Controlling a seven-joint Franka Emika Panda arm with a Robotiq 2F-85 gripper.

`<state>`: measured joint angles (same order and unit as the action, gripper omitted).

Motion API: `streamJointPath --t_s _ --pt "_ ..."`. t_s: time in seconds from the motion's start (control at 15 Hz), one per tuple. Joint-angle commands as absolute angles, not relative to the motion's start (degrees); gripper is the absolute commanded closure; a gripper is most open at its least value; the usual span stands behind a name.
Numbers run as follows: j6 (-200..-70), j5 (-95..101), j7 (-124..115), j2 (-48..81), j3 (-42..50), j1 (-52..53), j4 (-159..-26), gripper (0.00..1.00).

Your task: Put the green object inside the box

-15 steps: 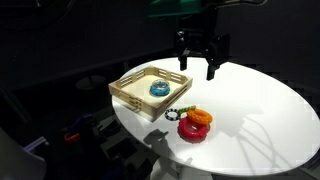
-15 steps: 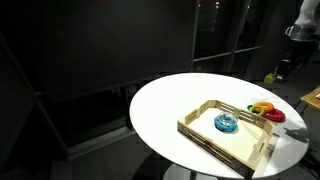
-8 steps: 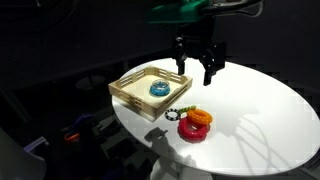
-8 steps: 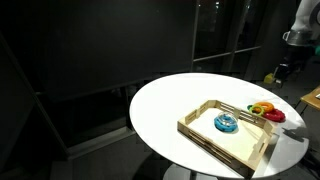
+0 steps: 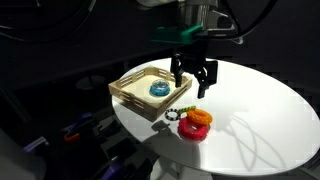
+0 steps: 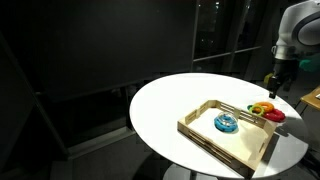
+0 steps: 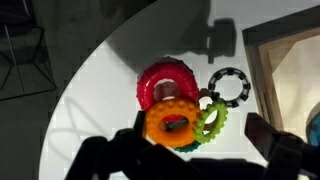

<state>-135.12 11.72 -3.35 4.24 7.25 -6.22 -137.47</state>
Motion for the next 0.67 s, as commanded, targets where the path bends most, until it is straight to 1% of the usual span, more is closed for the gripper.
streamJointPath --t_s 0.0,0.6 --pt "-135.2 14.4 -7.0 8.5 7.4 -5.7 -134.0 0.00" --pt "-134.9 16.2 -11.2 16.3 8.0 -3.5 -128.7 0.00"
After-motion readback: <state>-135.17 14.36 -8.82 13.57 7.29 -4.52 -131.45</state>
